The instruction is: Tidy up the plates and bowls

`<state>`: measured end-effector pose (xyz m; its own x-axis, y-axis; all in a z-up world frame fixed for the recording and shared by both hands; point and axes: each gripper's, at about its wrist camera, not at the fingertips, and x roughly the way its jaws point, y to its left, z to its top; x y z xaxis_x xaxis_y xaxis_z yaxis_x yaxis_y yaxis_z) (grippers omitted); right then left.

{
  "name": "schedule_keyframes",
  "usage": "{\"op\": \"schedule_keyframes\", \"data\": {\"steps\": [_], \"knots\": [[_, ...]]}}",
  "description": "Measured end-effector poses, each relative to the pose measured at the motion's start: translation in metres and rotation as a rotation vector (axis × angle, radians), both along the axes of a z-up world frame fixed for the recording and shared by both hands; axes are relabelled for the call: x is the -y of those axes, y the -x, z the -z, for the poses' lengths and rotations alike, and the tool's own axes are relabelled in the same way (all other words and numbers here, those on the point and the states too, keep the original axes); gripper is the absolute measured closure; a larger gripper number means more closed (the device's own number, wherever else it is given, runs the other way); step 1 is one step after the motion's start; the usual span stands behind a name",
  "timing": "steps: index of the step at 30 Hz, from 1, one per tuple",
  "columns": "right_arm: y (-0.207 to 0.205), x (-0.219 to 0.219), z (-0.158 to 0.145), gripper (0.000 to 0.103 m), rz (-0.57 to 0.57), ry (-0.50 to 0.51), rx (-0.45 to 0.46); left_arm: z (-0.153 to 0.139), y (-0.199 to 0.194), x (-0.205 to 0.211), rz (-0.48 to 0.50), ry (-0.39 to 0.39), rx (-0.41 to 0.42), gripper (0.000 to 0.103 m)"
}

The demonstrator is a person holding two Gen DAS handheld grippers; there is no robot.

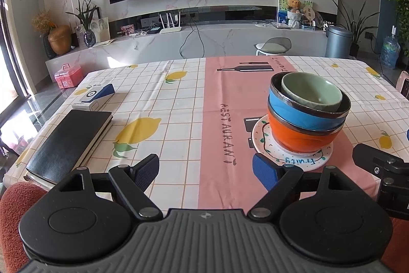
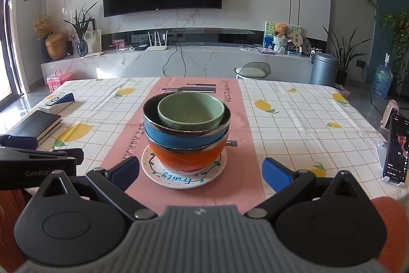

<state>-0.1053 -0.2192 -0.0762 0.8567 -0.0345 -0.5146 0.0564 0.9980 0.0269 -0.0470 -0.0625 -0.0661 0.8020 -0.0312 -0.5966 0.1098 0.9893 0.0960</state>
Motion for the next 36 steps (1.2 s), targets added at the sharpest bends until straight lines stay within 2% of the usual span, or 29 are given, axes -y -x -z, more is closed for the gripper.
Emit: {"op": "schedule_keyframes", "data": {"steps": [36], "knots": [[-0.0001, -0.0004, 0.0009, 0.003, -0.001, -0.006, -0.012, -0.0002, 0.0015, 0.0010, 0.005, 0.001, -0.002, 0.006]]}}
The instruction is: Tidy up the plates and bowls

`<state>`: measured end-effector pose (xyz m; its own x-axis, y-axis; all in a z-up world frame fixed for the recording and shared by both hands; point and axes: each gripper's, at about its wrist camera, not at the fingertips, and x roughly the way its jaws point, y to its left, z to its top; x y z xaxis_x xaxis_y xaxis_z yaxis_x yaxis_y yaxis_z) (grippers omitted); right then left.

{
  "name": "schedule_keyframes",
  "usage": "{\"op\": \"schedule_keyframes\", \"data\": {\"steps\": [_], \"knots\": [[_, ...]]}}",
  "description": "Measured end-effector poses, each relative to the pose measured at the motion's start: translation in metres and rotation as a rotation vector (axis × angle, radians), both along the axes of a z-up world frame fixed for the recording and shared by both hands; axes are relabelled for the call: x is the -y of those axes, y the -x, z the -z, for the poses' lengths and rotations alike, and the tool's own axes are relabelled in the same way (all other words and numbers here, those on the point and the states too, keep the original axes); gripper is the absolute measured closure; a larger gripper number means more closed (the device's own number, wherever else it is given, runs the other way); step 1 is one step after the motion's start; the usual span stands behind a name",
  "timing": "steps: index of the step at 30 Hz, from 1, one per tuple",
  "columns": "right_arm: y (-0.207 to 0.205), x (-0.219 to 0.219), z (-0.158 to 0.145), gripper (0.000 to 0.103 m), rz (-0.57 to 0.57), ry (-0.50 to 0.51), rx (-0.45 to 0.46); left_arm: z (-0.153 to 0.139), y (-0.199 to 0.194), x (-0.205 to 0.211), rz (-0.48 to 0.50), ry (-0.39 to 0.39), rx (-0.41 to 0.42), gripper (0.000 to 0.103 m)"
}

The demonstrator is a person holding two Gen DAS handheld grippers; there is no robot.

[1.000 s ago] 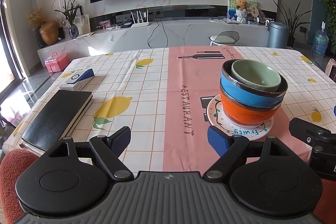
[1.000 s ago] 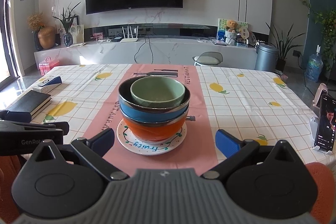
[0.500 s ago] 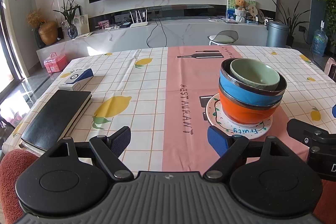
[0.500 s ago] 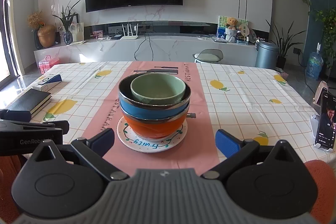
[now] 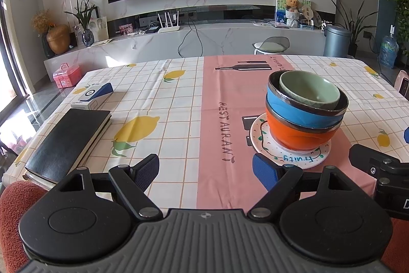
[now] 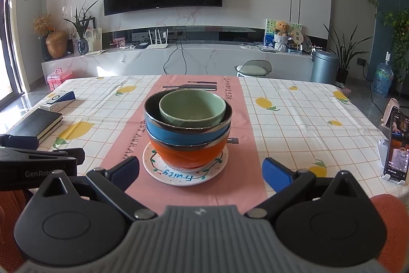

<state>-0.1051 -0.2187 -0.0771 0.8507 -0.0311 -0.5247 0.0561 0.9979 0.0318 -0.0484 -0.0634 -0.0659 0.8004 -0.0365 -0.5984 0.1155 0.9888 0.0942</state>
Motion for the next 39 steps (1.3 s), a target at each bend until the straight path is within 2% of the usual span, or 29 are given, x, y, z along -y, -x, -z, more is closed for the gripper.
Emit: {"op": "schedule_keyframes", "data": {"steps": [39], "knots": [[0.0011, -0.0003, 0.0002, 0.003, -0.002, -0.004, -0.005, -0.0039, 0.0024, -0.0017, 0.004, -0.009, 0.018, 0.006]]}}
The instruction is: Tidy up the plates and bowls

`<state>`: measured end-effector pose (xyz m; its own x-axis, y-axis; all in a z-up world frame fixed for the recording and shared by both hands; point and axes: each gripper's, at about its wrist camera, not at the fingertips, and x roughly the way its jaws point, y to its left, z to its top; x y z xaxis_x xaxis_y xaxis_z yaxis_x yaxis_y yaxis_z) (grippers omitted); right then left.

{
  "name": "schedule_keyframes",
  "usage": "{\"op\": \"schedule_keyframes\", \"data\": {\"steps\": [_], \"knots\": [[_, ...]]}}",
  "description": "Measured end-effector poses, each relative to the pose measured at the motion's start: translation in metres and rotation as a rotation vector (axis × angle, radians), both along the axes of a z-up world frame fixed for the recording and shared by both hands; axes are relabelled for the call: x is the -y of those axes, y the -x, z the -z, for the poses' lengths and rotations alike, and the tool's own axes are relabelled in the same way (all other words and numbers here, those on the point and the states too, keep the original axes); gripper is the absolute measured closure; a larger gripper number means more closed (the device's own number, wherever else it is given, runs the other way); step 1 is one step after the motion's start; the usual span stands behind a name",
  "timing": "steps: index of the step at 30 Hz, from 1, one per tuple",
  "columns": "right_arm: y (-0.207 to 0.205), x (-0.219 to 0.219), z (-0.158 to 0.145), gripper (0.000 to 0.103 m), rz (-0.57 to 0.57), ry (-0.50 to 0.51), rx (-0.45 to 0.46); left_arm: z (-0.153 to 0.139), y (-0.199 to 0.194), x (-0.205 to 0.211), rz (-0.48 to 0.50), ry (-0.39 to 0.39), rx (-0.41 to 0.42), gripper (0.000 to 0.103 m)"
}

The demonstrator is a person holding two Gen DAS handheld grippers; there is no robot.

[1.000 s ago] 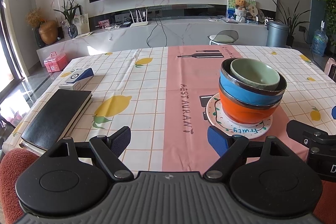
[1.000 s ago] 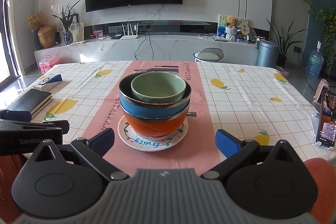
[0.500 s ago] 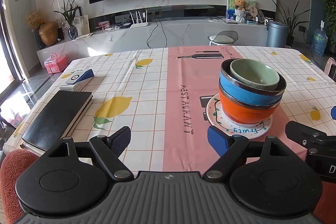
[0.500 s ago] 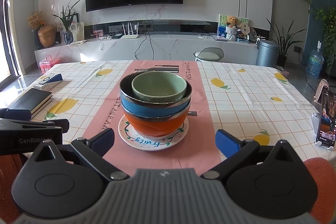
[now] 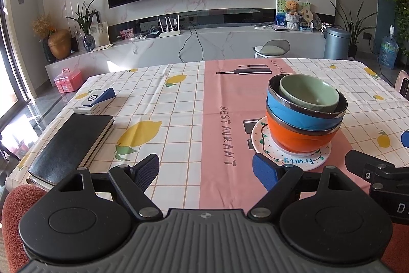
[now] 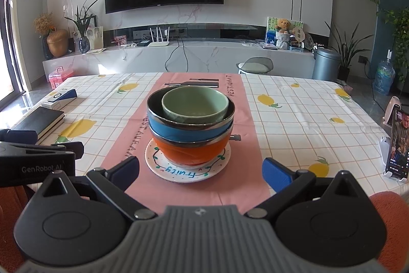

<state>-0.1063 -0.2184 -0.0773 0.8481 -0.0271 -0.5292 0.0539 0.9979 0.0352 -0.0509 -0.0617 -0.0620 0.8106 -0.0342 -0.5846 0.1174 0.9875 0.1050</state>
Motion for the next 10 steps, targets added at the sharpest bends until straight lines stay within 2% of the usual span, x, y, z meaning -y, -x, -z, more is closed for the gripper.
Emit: {"op": "schedule_keyframes", "data": {"steps": [10], "knots": [[0.0000, 0.0000, -0.0002, 0.003, 0.000, -0.001, -0.001, -0.0029, 0.0025, -0.0005, 0.008, 0.004, 0.017, 0.006]]}}
